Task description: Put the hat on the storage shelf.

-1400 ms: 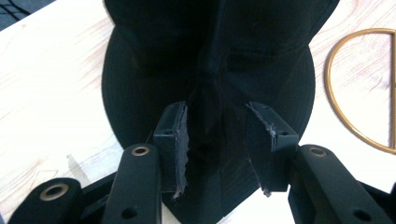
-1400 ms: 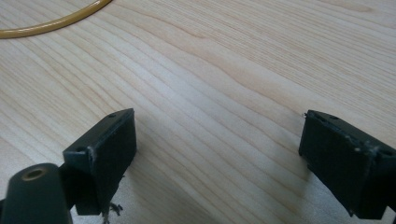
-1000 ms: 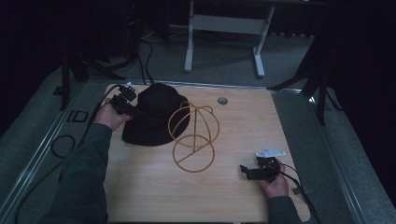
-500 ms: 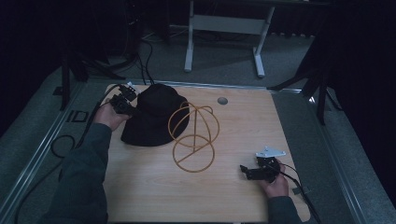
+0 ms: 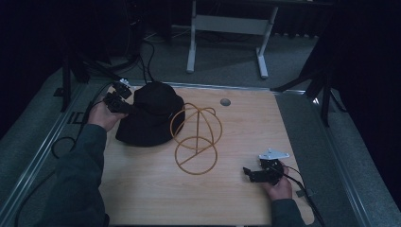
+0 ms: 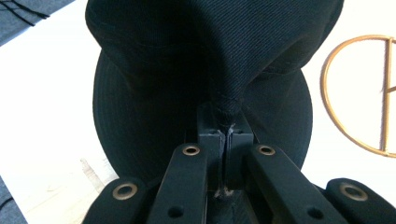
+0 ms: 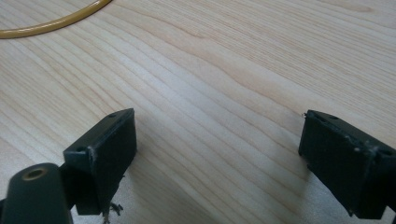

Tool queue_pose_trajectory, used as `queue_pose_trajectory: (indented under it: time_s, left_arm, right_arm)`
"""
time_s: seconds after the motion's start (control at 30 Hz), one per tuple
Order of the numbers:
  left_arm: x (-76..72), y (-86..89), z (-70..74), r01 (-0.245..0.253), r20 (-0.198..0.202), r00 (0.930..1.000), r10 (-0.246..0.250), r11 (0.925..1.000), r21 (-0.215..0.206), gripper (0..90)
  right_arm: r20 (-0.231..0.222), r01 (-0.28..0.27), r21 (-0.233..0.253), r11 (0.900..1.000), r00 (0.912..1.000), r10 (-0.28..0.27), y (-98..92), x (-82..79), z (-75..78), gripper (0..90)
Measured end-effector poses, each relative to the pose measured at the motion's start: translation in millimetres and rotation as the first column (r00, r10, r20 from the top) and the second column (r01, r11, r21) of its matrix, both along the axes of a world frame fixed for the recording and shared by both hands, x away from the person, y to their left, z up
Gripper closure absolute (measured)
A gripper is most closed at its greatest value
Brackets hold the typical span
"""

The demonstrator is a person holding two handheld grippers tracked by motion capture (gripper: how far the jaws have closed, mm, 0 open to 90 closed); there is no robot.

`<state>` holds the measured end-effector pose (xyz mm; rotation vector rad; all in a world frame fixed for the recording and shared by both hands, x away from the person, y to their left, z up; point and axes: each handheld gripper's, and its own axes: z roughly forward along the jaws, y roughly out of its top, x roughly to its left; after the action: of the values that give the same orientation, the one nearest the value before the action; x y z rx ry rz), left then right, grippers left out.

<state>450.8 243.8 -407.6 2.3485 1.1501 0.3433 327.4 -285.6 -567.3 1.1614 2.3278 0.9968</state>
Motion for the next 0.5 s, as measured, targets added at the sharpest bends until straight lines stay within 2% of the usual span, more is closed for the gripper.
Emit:
queue_pose_trajectory:
  time_s: [0.27, 0.5]
  left_arm:
    - [-4.1, 4.2, 10.0, 0.003, 0.017, 0.9999, -0.003, 0.9995, -0.030, 88.9]
    - [-8.6, 7.1, 19.8, 0.002, 0.042, 0.9991, -0.001, 0.9993, -0.038, 88.9]
  right_arm:
    - [0.000, 0.000, 0.000, 1.000, 1.0000, 0.000, 0.0, 0.0, 0.0, 11.2]
    - [0.000, 0.000, 0.000, 1.000, 1.0000, 0.000, 0.0, 0.0, 0.0, 11.2]
